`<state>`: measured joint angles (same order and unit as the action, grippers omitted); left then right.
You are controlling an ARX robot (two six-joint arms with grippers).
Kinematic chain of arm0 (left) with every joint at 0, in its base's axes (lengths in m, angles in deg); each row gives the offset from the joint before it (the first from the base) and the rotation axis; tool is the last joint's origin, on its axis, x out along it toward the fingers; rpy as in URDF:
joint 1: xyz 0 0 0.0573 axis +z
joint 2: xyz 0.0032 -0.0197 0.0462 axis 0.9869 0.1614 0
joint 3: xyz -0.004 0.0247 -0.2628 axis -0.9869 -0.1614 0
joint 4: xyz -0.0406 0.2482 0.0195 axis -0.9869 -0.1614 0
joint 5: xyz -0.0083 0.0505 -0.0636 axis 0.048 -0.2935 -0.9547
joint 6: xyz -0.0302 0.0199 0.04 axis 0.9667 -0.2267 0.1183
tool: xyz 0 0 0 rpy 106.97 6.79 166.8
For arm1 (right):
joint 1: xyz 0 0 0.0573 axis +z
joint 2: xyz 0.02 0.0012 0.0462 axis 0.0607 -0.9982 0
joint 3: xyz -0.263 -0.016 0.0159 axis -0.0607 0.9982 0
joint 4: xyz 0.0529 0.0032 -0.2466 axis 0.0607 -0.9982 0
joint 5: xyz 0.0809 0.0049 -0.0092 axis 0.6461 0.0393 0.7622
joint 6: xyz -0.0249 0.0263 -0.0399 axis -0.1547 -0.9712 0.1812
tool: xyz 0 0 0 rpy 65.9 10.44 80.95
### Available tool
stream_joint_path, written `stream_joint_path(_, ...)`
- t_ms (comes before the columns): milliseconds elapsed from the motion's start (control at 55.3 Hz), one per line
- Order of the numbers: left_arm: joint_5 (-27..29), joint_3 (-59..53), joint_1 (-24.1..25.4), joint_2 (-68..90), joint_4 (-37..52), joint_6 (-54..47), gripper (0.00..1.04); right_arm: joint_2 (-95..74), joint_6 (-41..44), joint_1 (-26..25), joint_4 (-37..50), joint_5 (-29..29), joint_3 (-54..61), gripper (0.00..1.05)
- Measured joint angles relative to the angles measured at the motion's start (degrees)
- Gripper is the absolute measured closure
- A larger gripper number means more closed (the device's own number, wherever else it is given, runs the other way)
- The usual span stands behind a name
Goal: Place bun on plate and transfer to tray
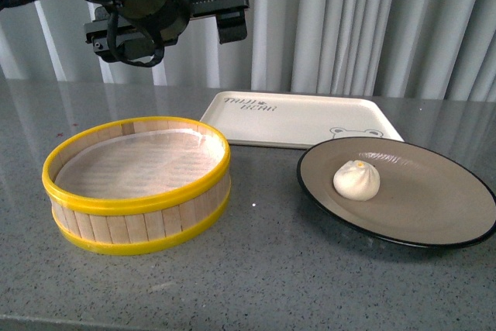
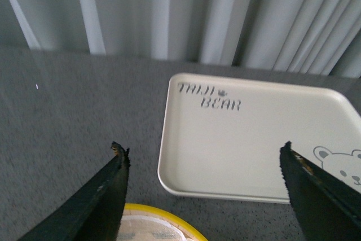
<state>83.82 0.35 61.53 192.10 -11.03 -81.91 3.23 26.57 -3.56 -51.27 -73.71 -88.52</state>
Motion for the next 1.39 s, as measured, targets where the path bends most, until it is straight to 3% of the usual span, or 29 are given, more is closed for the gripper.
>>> stream_joint_path(181, -2.97, -22.84, 4.2, -12.61, 18.43, -5.18, 0.57, 0.0, 0.0, 0.0, 0.0, 0.02, 0.0, 0.08)
stream_joint_path(452, -7.52, -45.11, 8.96, -24.02, 25.88, -6.23, 1.01, 0.0, 0.0, 0.0, 0.0, 0.02, 0.0, 0.08)
stream_joint_path(995, -12.98, -66.73, 14.78, -44.74, 27.04, -6.62, 1.01, 0.0, 0.0, 0.0, 0.0, 0.02, 0.0, 0.08)
stream_joint_path(1085, -16.9, -69.46, 18.05, -49.31, 24.92, -6.64, 1.01, 0.0, 0.0, 0.0, 0.0, 0.02, 0.0, 0.08)
stream_joint_path(1284, -17.07, -72.54, 19.04, -56.65, 20.74, -6.64, 1.01, 0.0, 0.0, 0.0, 0.0, 0.02, 0.0, 0.08)
stream_joint_path(1393, -17.11, -74.86, 19.04, -57.35, 23.12, -6.64, 1.01, 0.0, 0.0, 0.0, 0.0, 0.0, 0.0, 0.08)
